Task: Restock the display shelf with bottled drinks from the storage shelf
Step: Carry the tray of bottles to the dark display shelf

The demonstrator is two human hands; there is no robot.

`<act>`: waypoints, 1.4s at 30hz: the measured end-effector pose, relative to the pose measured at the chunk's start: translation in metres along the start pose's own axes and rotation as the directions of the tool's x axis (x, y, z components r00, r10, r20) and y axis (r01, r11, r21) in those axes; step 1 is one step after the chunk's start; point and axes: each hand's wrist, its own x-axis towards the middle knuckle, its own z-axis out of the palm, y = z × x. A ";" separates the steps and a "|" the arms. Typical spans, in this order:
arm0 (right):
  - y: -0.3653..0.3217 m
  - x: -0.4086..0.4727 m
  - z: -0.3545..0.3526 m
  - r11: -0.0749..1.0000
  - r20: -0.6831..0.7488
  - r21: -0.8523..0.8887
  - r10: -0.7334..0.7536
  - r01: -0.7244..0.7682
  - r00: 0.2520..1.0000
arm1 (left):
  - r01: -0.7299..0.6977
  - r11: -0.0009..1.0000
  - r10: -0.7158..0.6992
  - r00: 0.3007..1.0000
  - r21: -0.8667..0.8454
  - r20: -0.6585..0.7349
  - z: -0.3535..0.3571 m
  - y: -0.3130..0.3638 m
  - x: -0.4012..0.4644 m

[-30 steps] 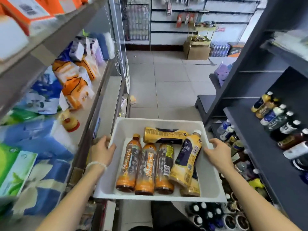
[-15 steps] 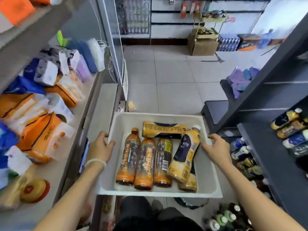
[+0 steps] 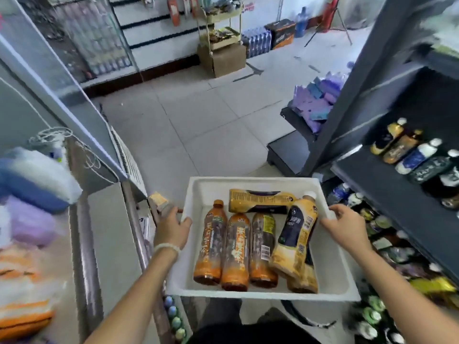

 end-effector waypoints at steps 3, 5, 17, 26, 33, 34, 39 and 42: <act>0.001 0.010 -0.002 0.993 -0.077 0.045 0.113 -0.109 0.991 | -0.144 0.987 0.142 0.989 0.078 0.028 0.004 0.034 0.054; 0.005 0.015 -0.006 0.982 -0.131 0.069 0.185 -0.177 0.974 | -0.212 0.972 0.206 0.976 0.097 0.068 0.012 0.059 0.082; 0.058 0.073 -0.030 0.828 -0.279 0.244 0.559 -0.505 0.781 | -0.483 0.874 0.430 0.820 0.052 0.378 0.145 0.197 0.189; 0.104 0.131 -0.024 0.642 -0.230 0.336 0.765 -0.689 0.601 | -0.591 0.804 0.497 0.721 0.055 0.484 0.244 0.278 0.240; 0.156 0.189 0.032 0.527 -0.176 0.343 0.849 -0.778 0.498 | -0.616 0.782 0.466 0.680 0.096 0.566 0.346 0.281 0.289; 0.167 0.199 0.047 0.508 -0.169 0.348 0.861 -0.788 0.480 | -0.610 0.786 0.455 0.680 0.100 0.574 0.365 0.276 0.298; 0.227 0.249 0.136 0.451 -0.208 0.392 0.893 -0.802 0.400 | -0.585 0.803 0.410 0.680 0.113 0.608 0.461 0.243 0.340; 0.274 0.276 0.196 0.433 -0.209 0.392 0.901 -0.812 0.380 | -0.600 0.791 0.414 0.668 0.120 0.618 0.525 0.217 0.367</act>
